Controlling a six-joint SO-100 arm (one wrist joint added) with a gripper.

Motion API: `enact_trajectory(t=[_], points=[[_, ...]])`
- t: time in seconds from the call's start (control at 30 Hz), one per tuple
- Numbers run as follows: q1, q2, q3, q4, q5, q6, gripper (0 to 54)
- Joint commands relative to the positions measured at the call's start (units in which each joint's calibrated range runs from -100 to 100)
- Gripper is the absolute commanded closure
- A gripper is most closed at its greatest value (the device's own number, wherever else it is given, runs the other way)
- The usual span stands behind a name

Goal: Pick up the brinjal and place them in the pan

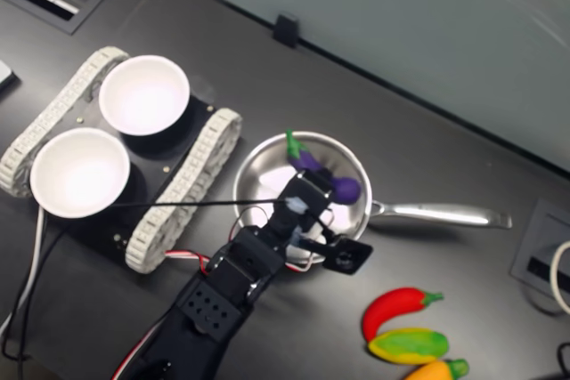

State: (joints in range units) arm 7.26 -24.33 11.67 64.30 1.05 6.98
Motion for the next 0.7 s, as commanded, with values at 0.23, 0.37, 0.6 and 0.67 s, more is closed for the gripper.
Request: enact_trajectory(t=[0.23,0.37,0.6,0.67], points=[[-2.8,-0.2,1.3,-5.4,0.0,0.4,53.6],[-2.6,-0.1,2.0,-5.9,0.0,0.5,53.6],[-2.3,0.0,2.0,-6.1,0.1,0.5,53.6],[-2.4,0.0,1.9,-6.1,0.0,0.5,53.5]])
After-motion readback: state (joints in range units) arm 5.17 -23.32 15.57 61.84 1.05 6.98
